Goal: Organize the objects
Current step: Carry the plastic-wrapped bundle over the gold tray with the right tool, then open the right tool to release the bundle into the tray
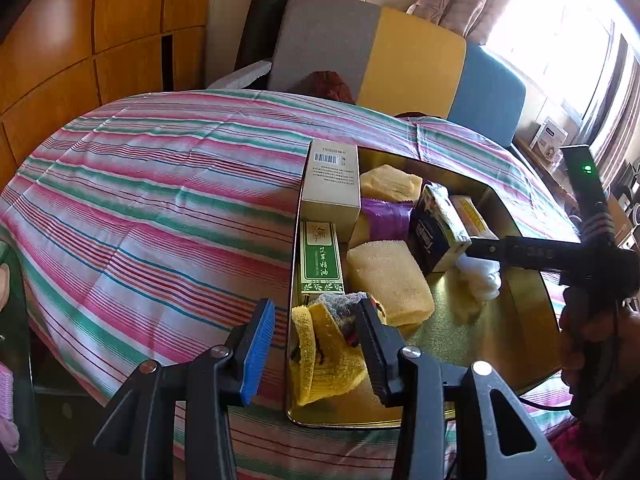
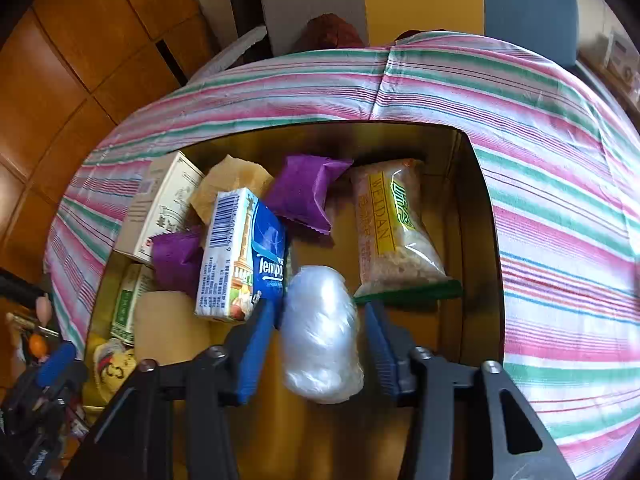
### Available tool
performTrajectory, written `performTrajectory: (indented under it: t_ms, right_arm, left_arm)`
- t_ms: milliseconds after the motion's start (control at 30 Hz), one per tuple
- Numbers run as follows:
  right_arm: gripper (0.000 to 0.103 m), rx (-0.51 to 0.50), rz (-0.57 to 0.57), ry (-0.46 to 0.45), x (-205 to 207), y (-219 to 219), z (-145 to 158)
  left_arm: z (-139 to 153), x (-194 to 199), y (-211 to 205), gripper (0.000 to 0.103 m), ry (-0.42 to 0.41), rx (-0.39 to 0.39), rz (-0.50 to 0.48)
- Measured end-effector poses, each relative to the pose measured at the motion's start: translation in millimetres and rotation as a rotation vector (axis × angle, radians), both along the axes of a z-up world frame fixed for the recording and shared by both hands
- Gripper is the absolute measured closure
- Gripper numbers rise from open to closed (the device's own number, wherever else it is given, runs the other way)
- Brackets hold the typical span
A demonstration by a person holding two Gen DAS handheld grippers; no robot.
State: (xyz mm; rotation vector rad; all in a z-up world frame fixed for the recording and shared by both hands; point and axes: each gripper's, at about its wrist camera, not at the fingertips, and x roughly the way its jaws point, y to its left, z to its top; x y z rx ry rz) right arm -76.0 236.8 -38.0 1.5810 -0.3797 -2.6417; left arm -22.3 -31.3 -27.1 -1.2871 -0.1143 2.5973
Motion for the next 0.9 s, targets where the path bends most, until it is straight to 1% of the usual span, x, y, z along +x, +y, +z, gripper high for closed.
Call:
performTrajectory:
  t_ms: [133,233,433,567,733,900]
  right_arm:
    - [0.046,0.009,-0.008,0.031,10,4,9]
    - [0.042,0.025,-0.008,0.058,19,4,16]
    - [0.039,0.059,-0.005,0.109,40,8,32]
    - [0.037,0.074,-0.009,0.125,52,14,38]
    - [0.037,0.087,-0.022,0.139,67,29,42]
    - [0.037,0.088,-0.070,0.150,78,52,45]
  left_arm:
    - [3,2,2,0.061,0.010,-0.002,-0.003]
    - [6,3,4,0.061,0.020,-0.005,-0.008]
    - [13,9,13,0.061,0.038,-0.016,-0.038]
    - [16,12,21,0.061,0.049,-0.030,-0.063]
    - [18,16,31,0.061,0.054,-0.045,-0.096]
    - [21,19,44,0.061,0.066,-0.066,-0.133]
